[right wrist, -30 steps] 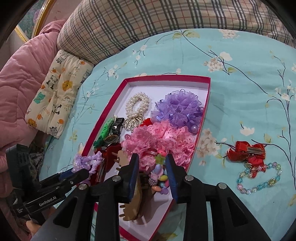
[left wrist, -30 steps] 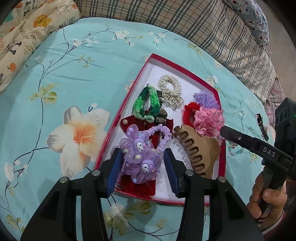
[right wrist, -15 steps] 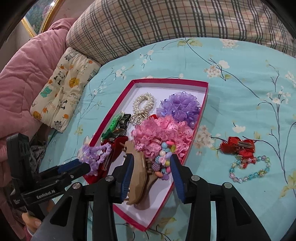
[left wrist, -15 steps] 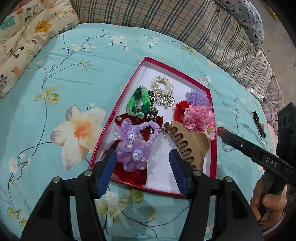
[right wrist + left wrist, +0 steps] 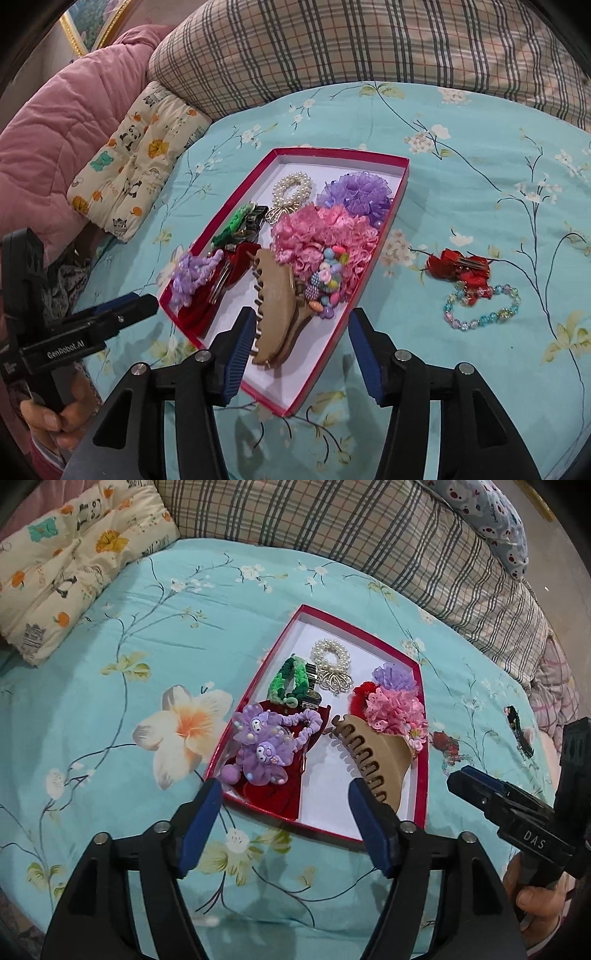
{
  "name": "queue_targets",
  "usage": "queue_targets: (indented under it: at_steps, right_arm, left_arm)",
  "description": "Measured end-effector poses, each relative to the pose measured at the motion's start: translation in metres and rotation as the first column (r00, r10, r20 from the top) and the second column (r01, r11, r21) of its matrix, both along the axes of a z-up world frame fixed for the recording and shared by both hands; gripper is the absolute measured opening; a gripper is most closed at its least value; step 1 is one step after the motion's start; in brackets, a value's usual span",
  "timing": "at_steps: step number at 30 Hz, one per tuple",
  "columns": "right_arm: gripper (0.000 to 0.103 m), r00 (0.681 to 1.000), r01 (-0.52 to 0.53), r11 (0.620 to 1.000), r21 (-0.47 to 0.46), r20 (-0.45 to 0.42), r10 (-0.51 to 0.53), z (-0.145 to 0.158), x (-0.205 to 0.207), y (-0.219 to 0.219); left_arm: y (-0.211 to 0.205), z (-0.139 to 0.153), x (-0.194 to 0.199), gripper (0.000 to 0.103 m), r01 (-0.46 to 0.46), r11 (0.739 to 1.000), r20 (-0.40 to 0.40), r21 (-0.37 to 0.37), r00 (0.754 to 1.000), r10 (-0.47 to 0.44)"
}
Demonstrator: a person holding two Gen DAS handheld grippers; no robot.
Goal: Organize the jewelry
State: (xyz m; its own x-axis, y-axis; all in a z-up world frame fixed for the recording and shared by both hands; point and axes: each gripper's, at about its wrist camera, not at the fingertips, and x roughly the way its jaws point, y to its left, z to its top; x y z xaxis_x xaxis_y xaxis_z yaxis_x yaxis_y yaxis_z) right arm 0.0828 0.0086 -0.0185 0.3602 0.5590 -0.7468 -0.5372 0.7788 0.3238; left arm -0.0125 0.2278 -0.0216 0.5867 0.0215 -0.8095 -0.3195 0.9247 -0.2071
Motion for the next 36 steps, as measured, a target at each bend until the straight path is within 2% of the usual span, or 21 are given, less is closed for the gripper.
queue_targets:
  at_steps: [5,10,15,20,23,28,36]
  right_arm:
    - [0.059,1.0,-0.017,1.0,-0.019,0.026,0.018,0.003,-0.014,-0.003]
    - [0.065,0.998,-0.039,0.998,-0.045,0.052,0.041,0.007,-0.026,-0.004]
    - [0.068,0.996,-0.059,0.996,-0.065,0.067,0.063,0.009,-0.04,-0.003]
    - [0.077,0.994,-0.083,0.993,-0.078,0.065,0.088,0.011,-0.053,-0.002]
    - [0.085,0.993,-0.091,0.992,-0.084,0.062,0.096,0.014,-0.058,-0.003]
    - [0.09,0.994,-0.085,0.992,-0.096,0.061,0.091,0.019,-0.062,-0.007]
    - [0.093,0.994,-0.078,0.991,-0.113,0.063,0.086,0.024,-0.063,-0.006]
  left_arm:
    - [-0.005,0.005,-0.008,0.084,-0.006,1.0,-0.012,0.018,1.0,0.006]
    - [-0.007,0.004,-0.017,0.085,-0.022,0.999,-0.043,0.037,0.999,0.024]
    - [-0.011,0.008,-0.029,0.085,-0.034,0.995,-0.054,0.091,0.998,0.039]
    - [-0.016,0.013,-0.039,0.085,-0.04,0.988,-0.072,0.147,0.996,0.051]
    - [-0.02,0.014,-0.043,0.087,-0.037,0.983,-0.087,0.182,0.995,0.054]
    - [-0.024,0.021,-0.047,0.087,-0.027,0.978,-0.091,0.205,0.995,0.046]
    - [-0.029,0.035,-0.044,0.089,-0.021,0.968,-0.076,0.251,0.996,0.041]
